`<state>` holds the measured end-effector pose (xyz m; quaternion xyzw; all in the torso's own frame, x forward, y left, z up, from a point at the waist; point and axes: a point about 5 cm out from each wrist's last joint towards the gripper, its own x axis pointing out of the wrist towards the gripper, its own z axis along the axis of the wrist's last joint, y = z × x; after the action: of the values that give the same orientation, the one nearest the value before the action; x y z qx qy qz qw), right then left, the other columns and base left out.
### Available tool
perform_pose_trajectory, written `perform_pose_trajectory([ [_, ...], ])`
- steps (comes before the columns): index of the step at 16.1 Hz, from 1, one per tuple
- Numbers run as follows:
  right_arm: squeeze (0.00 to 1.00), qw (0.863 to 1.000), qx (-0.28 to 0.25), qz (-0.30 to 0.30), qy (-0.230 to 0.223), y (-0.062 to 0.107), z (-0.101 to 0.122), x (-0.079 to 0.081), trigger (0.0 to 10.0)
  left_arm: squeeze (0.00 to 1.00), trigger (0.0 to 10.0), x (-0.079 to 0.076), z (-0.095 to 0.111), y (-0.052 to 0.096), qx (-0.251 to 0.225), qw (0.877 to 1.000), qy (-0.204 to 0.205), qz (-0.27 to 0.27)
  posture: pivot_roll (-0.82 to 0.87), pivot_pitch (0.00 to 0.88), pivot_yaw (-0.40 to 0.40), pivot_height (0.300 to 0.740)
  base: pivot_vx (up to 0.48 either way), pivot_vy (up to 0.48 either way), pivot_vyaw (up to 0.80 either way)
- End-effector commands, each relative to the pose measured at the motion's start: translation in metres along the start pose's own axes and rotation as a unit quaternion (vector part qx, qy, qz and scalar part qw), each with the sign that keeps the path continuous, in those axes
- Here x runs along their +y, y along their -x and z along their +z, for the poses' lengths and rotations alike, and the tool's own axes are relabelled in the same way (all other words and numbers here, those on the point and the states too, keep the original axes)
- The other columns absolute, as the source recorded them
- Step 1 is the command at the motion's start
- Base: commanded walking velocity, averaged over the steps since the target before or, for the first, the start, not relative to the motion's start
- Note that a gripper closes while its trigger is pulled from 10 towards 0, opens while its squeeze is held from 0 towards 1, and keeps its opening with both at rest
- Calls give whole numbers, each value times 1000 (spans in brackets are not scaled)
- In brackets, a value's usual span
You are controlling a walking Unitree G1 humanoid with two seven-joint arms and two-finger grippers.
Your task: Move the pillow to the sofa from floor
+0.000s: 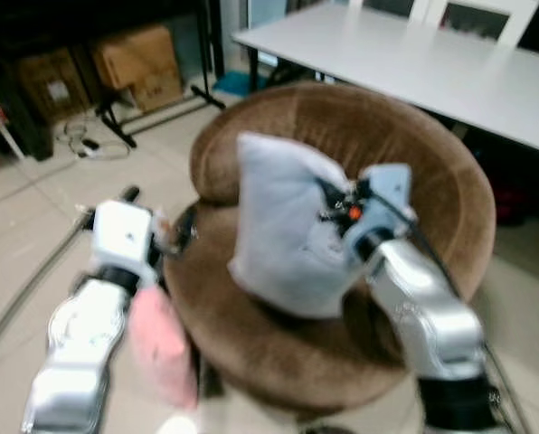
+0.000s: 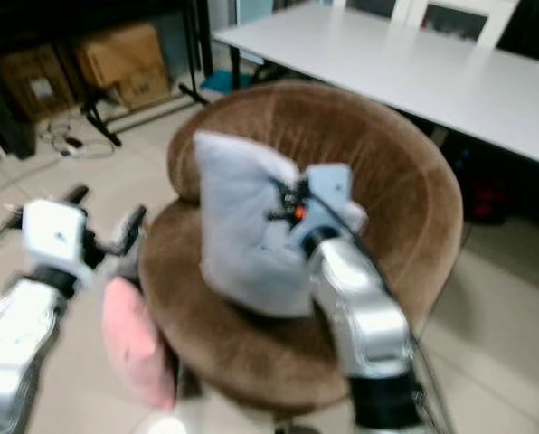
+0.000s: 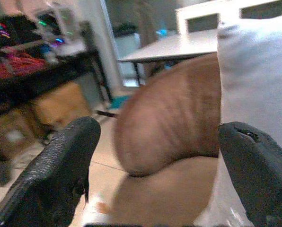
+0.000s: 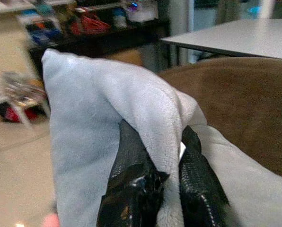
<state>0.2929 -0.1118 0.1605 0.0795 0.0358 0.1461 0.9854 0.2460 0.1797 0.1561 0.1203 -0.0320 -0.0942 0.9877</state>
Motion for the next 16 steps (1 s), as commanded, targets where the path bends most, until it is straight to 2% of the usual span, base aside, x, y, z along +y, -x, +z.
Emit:
perform_pose_trajectory([
  [1,0,999,-33,15,0,-2,15,8,10000,0,10000,5,4,0,-7,1000,-9,9,14,0,-20,740,341,0,0],
  [4,0,999,-27,23,3,-6,18,10,10000,0,10000,5,3,0,-4,1000,-12,7,16,0,-24,740,309,0,0],
  [7,0,999,21,25,5,-11,19,13,10000,0,10000,3,-3,3,15,999,-35,-35,12,0,-25,740,0,0,0],
  [9,0,997,63,36,-33,-15,20,19,10000,0,10000,2,-4,3,20,997,-48,-62,10,0,-26,740,0,0,0],
  [11,0,994,86,47,-46,-19,21,25,10000,0,10000,1,-5,4,25,995,-53,-87,8,0,-27,740,0,0,0],
  [13,0,990,112,40,-72,-25,22,30,10000,0,10000,-5,-9,10,42,987,-65,-141,8,0,-31,740,0,0,0],
  [14,0,989,117,39,-76,-26,22,30,10000,0,10000,-6,-9,11,44,986,-66,-147,9,0,-32,740,0,0,0],
  [16,0,972,150,10,-182,-40,20,29,10000,0,10000,-8,-12,14,55,982,-73,-166,14,0,-33,740,0,0,0],
])
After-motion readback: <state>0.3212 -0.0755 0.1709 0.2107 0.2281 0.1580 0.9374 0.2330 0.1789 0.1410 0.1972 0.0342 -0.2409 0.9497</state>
